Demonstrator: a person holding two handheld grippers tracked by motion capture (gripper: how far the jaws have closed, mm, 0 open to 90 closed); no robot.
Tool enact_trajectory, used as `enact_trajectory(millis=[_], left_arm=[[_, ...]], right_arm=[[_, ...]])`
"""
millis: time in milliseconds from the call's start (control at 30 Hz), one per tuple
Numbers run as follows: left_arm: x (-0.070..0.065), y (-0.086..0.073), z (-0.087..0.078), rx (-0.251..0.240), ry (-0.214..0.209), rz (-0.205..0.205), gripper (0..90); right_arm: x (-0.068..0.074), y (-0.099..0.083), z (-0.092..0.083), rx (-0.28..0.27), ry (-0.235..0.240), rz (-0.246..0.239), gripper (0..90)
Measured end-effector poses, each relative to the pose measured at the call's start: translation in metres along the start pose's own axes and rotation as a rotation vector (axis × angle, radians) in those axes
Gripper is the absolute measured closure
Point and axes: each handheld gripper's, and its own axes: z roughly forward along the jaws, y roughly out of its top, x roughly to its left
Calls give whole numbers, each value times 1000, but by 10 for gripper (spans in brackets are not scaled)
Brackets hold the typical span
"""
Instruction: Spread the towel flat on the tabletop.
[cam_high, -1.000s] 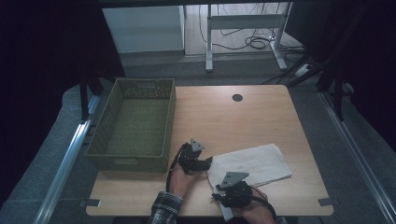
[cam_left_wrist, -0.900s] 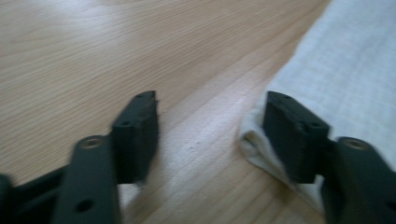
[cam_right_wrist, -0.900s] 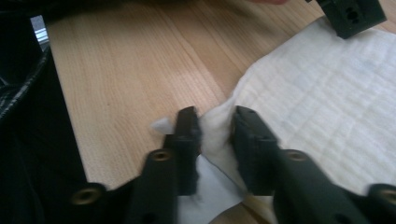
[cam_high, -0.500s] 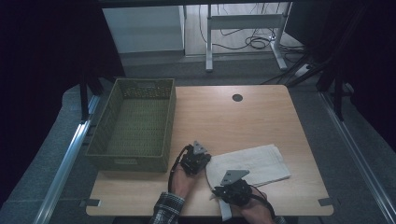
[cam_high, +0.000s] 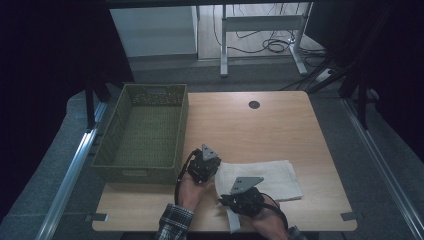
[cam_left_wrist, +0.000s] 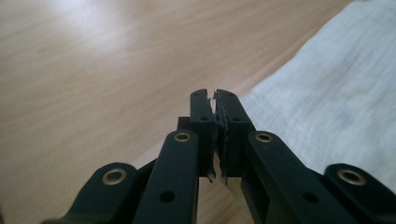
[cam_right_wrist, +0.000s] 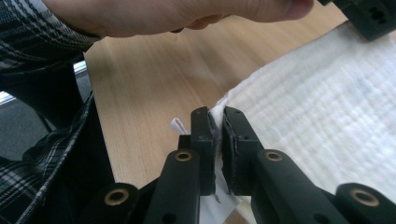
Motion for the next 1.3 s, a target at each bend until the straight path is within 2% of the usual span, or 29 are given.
enact_trajectory(millis=[167, 433, 667, 833, 933, 1033, 1200, 1300], left_arm=[[-7, 20, 5, -7, -10, 30, 859], [-23, 52, 22, -7, -32, 83, 858], [-37, 73, 36, -12, -44, 125, 856], [-44, 80, 41, -20, -45, 142, 856], [-43, 78, 40, -15, -36, 147, 857], [-37, 70, 37, -6, -27, 131, 857], [-19, 51, 23, 8, 7, 97, 857], [-8, 41, 8, 14, 45, 79, 856]], right_arm=[[-11, -1, -24, -34, -39, 19, 836], [-32, -9, -60, -88, -88, 80, 836], [-46, -18, -82, -112, -135, 114, 835], [-53, -25, -91, -121, -154, 135, 835], [-53, -27, -91, -122, -152, 145, 835], [-52, -26, -85, -114, -139, 140, 835], [-43, -15, -61, -97, -89, 113, 834], [-36, -5, -47, -91, -61, 93, 835]])
